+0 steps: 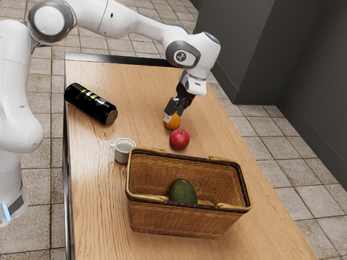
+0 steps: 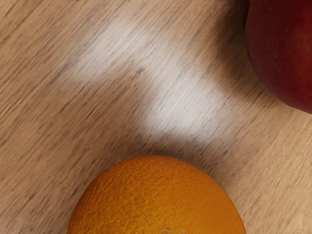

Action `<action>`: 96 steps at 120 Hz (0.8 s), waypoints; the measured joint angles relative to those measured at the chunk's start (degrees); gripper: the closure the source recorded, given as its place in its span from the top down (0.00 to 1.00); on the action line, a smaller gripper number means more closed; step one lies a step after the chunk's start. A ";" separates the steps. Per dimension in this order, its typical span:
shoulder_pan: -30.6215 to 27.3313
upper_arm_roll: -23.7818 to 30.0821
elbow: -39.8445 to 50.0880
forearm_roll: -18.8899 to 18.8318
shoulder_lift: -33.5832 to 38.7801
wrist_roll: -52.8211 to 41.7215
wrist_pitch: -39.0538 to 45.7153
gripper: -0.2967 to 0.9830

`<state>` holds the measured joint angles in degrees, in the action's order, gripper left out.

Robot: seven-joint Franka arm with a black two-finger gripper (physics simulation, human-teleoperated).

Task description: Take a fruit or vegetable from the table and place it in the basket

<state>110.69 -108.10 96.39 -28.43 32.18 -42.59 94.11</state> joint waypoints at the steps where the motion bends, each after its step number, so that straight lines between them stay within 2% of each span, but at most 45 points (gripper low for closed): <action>1: 0.01 0.00 0.02 0.00 0.00 0.00 0.01 0.77; 88: 1.36 -2.47 1.81 0.21 0.47 0.26 1.72 0.77; 96: 1.49 -2.54 1.87 0.21 0.46 0.33 1.80 0.73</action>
<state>112.18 -110.64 98.26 -28.22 32.64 -42.26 95.91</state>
